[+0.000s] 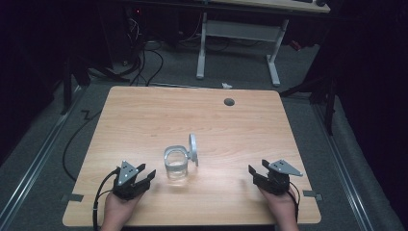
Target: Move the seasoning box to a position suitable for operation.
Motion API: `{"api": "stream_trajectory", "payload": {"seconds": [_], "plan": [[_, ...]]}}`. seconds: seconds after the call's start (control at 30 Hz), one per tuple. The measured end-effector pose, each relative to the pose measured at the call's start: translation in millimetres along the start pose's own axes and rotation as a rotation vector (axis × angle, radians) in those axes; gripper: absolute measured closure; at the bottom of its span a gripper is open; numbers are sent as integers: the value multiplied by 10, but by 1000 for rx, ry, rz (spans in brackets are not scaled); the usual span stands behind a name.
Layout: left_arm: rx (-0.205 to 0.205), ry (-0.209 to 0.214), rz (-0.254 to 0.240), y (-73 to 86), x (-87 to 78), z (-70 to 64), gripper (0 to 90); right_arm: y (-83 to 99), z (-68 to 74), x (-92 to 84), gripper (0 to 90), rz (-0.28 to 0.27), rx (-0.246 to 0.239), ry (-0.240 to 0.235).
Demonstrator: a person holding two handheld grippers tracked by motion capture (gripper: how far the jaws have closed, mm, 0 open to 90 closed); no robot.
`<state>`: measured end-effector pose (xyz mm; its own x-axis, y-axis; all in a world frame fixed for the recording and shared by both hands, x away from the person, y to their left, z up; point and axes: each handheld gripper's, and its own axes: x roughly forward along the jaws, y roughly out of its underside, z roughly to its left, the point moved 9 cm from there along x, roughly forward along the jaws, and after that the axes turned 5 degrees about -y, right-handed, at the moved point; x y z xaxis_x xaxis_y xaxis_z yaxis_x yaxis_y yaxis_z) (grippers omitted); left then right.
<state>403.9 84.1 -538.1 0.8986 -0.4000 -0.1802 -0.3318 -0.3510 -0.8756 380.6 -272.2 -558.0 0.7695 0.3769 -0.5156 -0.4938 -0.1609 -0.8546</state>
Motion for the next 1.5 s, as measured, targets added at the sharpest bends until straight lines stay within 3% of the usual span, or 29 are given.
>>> {"api": "stream_trajectory", "payload": {"seconds": [0.2, 0.4, 0.53, 0.7, 0.77, 0.83, 0.93, 1.2, 1.5], "plan": [[25, -5, -6, 9, 42, -19, 513, 67, -30, -43, 442, 1, 41, -11], [18, -13, -17, -27, 88, 0, 522, 106, -43, -62, 444, -4, 69, -8], [49, -6, 9, 45, 87, -18, 609, 123, -31, -32, 451, 11, 66, -10], [38, 17, 39, 107, 55, -55, 783, 101, 21, 6, 498, 1, 46, -16], [38, 20, 38, 114, 54, -68, 870, 100, 41, 22, 510, -1, 49, -23], [25, 17, 25, 99, 68, -90, 900, 103, 65, 34, 528, -2, 47, -32], [49, 19, 17, 123, 109, -167, 900, 108, 88, 33, 562, 2, 41, -47], [50, 44, 23, 186, 149, -328, 900, 106, 125, 33, 643, 4, 43, -75], [54, 63, 32, 217, 125, -407, 900, 114, 139, 34, 670, 8, 12, -65]]}}
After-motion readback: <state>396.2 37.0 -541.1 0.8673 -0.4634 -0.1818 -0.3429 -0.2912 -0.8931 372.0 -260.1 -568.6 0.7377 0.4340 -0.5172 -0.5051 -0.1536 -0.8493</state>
